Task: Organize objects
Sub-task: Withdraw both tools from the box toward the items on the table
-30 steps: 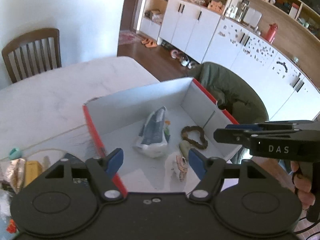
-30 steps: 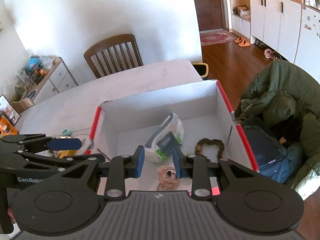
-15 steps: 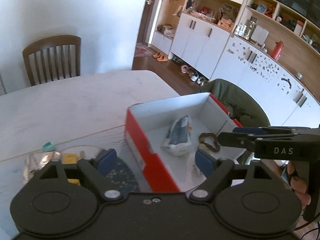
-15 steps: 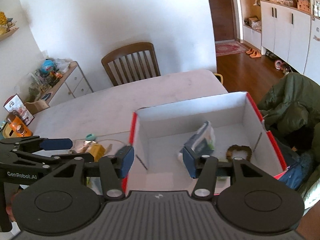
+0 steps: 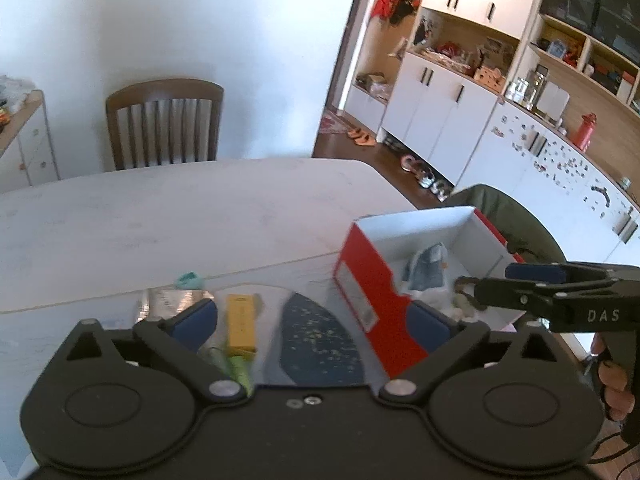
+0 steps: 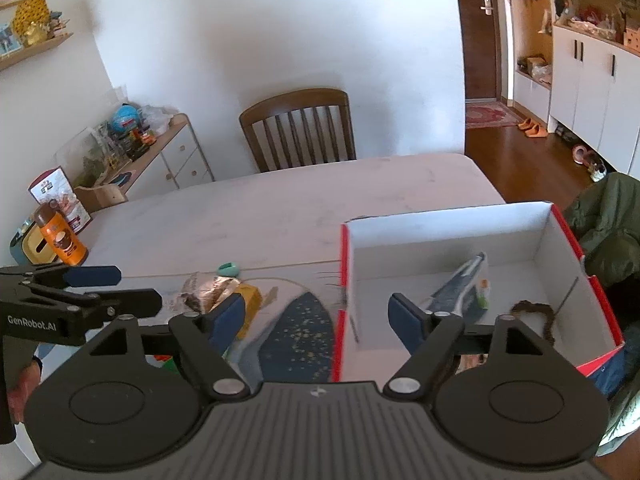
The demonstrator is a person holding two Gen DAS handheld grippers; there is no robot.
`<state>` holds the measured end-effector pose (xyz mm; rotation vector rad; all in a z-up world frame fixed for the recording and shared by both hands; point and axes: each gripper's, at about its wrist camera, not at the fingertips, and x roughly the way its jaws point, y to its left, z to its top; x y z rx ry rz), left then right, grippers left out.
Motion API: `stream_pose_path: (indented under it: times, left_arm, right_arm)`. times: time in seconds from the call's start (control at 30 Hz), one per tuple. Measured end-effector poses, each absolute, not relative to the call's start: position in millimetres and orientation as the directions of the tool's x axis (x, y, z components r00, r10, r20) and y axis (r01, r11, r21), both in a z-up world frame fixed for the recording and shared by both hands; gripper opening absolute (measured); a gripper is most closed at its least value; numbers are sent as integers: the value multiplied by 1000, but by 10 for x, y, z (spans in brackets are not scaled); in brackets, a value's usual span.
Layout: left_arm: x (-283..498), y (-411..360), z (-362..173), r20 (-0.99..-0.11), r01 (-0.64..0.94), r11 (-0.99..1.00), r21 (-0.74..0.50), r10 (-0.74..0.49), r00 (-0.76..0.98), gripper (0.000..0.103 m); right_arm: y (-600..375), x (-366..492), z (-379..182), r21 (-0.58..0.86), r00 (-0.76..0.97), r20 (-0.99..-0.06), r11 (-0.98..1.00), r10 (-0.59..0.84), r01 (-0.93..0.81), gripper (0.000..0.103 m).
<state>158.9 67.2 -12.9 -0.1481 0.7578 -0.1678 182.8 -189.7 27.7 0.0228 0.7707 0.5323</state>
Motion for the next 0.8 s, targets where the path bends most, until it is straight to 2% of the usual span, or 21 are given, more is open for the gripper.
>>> stream_pose_path:
  times: [0.57, 0.8]
  left_arm:
    - [1586, 1423, -438, -664, -26, 994, -103, -49, 746, 103]
    - [1844, 1650, -703, -705, -47, 992, -117, -50, 708, 102]
  right_arm:
    - [-1081, 1777, 104, 152, 542, -695, 833, 472, -531, 81]
    - [-769, 1904, -111, 120, 520, -728, 830, 446, -544, 81]
